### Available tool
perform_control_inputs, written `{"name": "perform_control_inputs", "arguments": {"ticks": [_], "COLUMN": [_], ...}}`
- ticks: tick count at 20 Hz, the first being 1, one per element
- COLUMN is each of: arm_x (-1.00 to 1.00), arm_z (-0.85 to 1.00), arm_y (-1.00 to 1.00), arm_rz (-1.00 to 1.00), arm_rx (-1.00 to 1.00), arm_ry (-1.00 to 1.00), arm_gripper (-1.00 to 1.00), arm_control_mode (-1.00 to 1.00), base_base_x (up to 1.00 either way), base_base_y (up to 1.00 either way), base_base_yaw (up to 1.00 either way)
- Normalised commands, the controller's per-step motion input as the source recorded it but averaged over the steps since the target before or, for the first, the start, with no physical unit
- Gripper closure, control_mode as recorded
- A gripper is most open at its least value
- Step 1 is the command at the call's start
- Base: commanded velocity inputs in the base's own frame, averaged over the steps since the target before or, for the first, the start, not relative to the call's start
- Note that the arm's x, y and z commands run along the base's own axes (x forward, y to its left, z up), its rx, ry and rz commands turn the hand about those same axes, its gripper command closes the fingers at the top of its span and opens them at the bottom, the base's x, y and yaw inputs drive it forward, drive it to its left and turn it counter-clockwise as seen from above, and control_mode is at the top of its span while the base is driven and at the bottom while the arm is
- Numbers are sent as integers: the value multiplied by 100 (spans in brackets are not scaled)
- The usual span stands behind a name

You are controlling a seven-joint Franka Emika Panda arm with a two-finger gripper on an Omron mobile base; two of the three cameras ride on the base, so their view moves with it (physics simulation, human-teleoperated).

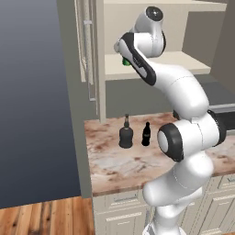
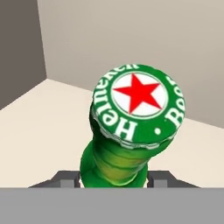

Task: Sort all alcoholic drinks to one cabinet, and non-alcoholic drinks to the other.

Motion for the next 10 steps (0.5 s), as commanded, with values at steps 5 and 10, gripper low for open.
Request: {"name": "perform_control_inputs", "arguments": {"ticks": [5, 10], "arm_x": [28, 15], "arm_z": [-21, 0], "arm_y": [0, 0], "arm_rz": [0, 0], "arm_rx": [-1, 0], "arm_ry": [0, 0], "arm_gripper": [-100, -100], "arm_control_mode": [-100, -100], "base_base_x": [0, 0], "base_base_y": [0, 0], "base_base_yaw": [0, 0]}}
